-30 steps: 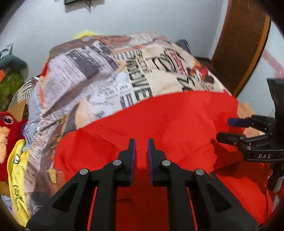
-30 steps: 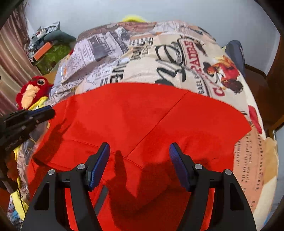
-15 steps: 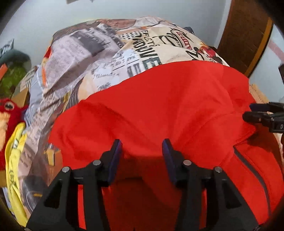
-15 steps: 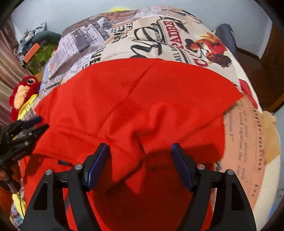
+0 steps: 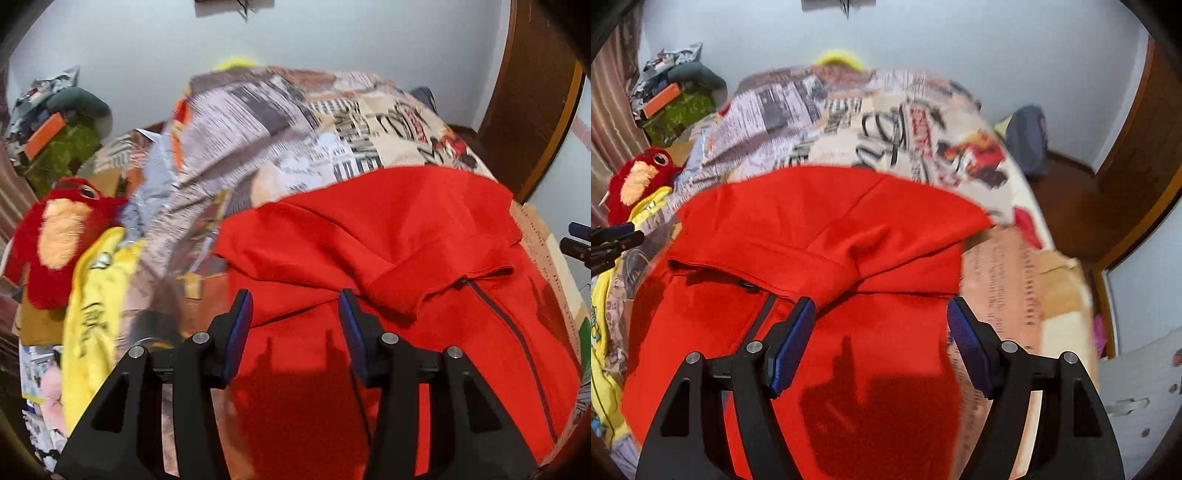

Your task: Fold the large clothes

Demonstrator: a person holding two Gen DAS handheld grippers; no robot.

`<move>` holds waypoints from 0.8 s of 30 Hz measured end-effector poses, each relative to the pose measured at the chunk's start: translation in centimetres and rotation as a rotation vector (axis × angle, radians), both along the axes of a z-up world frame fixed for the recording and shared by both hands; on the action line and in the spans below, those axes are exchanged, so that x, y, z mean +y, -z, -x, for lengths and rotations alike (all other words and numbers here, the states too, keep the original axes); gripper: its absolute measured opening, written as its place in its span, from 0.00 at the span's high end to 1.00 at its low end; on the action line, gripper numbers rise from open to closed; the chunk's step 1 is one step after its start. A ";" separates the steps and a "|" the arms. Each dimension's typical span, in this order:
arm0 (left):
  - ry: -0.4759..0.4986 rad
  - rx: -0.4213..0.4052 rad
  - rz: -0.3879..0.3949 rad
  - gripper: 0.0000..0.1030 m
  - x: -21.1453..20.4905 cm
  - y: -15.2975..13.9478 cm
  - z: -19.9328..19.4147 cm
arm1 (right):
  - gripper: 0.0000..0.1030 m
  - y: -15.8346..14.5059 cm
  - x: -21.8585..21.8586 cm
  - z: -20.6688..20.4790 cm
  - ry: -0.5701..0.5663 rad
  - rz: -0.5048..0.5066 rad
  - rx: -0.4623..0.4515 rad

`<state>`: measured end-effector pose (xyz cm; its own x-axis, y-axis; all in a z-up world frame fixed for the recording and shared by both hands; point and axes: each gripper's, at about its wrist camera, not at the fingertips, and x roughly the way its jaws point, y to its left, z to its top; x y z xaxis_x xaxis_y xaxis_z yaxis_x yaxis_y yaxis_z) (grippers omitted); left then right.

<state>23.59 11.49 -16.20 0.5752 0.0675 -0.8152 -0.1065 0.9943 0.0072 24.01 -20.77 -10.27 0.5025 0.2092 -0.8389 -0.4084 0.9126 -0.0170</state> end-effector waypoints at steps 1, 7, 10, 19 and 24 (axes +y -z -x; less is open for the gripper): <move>-0.004 -0.011 -0.003 0.52 0.2 -0.6 0.7 | 0.32 -0.7 -0.1 0.6 0.000 -0.004 -0.019; -0.017 -0.038 0.019 0.39 2.3 -3.4 5.5 | 0.27 -3.3 -1.4 3.6 0.000 -0.021 -0.090; -0.025 -0.012 0.076 0.34 3.5 -2.8 7.3 | 0.24 -3.3 -2.4 4.7 0.013 -0.036 -0.095; -0.087 0.219 0.353 0.34 5.8 6.5 10.3 | 0.24 1.2 -5.0 6.3 0.061 -0.017 0.047; -0.084 0.306 0.435 0.34 5.3 10.3 10.8 | 0.24 4.3 -6.9 6.7 0.111 -0.038 0.153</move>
<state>12.79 16.77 -26.54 0.3139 -0.2788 -0.9076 -0.2431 0.9004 -0.3607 17.28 -27.69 -14.52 0.3912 0.1927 -0.8999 -0.3008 0.9509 0.0729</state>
